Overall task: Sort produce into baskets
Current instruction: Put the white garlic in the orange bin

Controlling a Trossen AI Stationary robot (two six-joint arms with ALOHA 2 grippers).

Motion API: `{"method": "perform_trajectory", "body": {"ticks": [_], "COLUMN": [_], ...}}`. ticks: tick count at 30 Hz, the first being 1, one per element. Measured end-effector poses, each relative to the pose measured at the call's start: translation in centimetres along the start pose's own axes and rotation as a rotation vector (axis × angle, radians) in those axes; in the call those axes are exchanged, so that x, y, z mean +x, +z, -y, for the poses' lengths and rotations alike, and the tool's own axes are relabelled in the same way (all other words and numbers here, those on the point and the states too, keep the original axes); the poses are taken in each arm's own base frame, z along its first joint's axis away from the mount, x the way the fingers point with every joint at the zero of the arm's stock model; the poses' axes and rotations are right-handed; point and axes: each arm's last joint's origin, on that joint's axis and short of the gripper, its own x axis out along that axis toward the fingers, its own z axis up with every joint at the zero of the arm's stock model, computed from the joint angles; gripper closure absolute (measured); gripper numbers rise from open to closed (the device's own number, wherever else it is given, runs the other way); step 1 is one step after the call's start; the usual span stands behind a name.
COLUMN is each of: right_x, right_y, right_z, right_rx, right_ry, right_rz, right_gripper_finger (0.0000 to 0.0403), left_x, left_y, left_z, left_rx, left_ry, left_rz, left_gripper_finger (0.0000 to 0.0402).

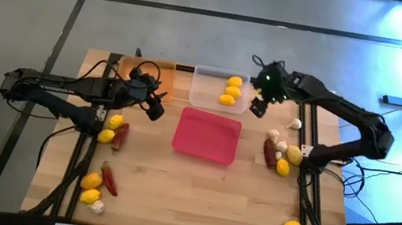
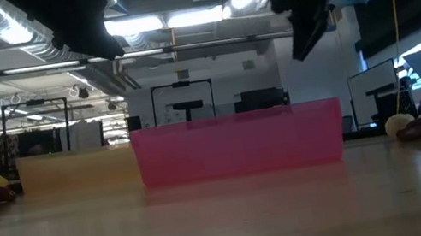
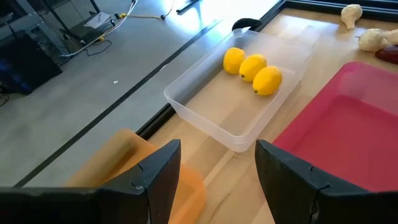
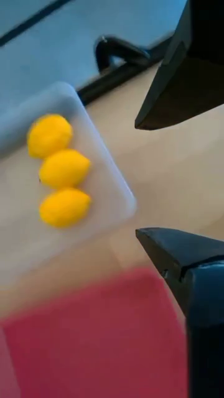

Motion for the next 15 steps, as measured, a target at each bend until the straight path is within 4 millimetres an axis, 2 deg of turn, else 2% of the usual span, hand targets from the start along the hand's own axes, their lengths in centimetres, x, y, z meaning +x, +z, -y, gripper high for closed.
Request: {"method": "perform_trajectory", "body": {"ticks": [6, 15], "right_x": [-1.4, -0.6], "right_y": [-3.2, -7.1], "right_z": [-2.5, -5.1], "right_rx": [0.043, 0.136], "right_ry": [-0.01, 0.015], "right_rz": [-0.023, -0.169], "right_gripper_finger": [0.0139, 0.0139], "left_x": [0.0, 0.0], "left_y": [0.0, 0.0], "left_z": [0.0, 0.0], "left_rx": [0.001, -0.003], "left_ry": [0.0, 0.0], "left_rz": [0.0, 0.0], "left_gripper_finger": [0.0198, 0.0198]}}
